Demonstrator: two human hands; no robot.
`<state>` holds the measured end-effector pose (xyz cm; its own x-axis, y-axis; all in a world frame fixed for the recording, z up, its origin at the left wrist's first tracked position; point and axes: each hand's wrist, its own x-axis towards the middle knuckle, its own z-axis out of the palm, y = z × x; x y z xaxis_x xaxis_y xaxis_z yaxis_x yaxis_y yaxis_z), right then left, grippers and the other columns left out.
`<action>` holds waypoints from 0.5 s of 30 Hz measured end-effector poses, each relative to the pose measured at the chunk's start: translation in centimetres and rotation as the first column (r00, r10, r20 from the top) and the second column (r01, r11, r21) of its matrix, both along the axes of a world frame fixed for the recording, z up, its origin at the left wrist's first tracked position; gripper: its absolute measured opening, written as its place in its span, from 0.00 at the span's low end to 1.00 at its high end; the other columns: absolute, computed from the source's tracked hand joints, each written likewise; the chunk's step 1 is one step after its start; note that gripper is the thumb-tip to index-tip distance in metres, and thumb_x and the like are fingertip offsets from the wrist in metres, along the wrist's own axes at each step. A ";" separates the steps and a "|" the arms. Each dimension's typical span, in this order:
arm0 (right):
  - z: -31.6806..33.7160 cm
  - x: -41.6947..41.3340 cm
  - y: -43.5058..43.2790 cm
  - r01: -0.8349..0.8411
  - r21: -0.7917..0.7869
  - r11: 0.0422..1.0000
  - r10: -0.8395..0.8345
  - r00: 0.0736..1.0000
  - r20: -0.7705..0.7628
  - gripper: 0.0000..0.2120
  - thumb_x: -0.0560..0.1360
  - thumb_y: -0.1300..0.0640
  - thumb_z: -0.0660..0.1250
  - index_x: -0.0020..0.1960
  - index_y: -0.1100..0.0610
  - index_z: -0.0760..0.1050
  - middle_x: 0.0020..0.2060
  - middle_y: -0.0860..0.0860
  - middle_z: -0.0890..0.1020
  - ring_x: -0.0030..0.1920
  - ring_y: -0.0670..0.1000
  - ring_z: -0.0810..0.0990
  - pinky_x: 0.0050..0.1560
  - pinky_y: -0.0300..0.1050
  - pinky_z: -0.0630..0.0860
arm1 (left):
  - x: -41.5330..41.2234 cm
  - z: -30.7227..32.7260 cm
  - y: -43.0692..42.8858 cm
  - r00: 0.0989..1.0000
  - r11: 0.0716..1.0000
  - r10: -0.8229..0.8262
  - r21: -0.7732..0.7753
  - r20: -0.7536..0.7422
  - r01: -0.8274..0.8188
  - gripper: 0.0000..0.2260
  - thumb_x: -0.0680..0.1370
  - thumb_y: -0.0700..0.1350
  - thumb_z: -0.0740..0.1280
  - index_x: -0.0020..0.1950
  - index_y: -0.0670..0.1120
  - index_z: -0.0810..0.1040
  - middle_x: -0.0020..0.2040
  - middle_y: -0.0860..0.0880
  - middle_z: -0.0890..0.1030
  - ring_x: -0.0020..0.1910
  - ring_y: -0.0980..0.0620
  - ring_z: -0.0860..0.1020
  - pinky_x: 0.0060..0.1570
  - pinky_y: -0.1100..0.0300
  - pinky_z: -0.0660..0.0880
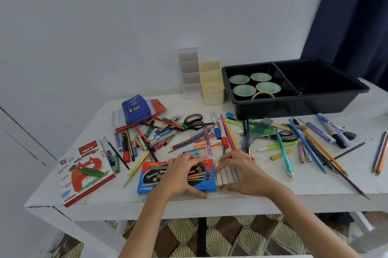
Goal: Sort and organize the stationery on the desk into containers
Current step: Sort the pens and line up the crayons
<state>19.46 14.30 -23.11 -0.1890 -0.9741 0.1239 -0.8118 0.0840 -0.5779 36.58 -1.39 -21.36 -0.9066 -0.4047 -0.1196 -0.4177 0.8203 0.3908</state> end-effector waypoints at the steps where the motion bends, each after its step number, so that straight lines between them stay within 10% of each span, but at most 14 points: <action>1: -0.2 0.3 -0.3 0.018 -0.005 1.000 -0.018 1.000 -0.011 0.19 0.66 0.47 0.75 0.54 0.37 0.73 0.60 0.35 0.69 0.63 0.36 0.61 0.66 0.36 0.55 | -0.2 -0.1 0.1 1.000 1.000 -0.004 -0.010 0.007 0.004 0.44 0.61 0.64 0.75 0.73 0.60 0.59 0.65 0.56 0.66 0.64 0.56 0.62 0.65 0.58 0.57; 6: -1.0 1.0 -0.1 0.235 -0.195 0.952 -0.231 0.972 0.048 0.18 0.67 0.43 0.72 0.55 0.46 0.79 0.58 0.38 0.72 0.61 0.38 0.64 0.63 0.37 0.57 | -0.5 -0.2 0.3 1.000 1.000 0.007 -0.030 0.010 -0.007 0.42 0.65 0.65 0.72 0.74 0.58 0.58 0.66 0.55 0.64 0.64 0.56 0.61 0.62 0.61 0.54; 9: -1.5 1.7 0.4 0.571 -0.382 0.727 -0.551 0.817 0.171 0.09 0.75 0.55 0.66 0.54 0.54 0.79 0.51 0.47 0.78 0.54 0.48 0.72 0.54 0.38 0.65 | -0.5 -0.1 0.4 1.000 1.000 0.007 -0.027 0.011 -0.006 0.42 0.66 0.64 0.72 0.75 0.57 0.57 0.67 0.54 0.64 0.65 0.55 0.61 0.65 0.59 0.54; 15: -1.5 3.2 0.4 0.876 -0.159 0.456 -0.799 0.481 0.360 0.15 0.77 0.63 0.62 0.63 0.60 0.70 0.56 0.57 0.71 0.54 0.52 0.69 0.53 0.47 0.70 | -0.8 0.1 0.9 0.999 1.000 0.027 0.001 -0.043 -0.027 0.41 0.66 0.63 0.73 0.74 0.58 0.59 0.66 0.56 0.66 0.64 0.56 0.62 0.64 0.59 0.55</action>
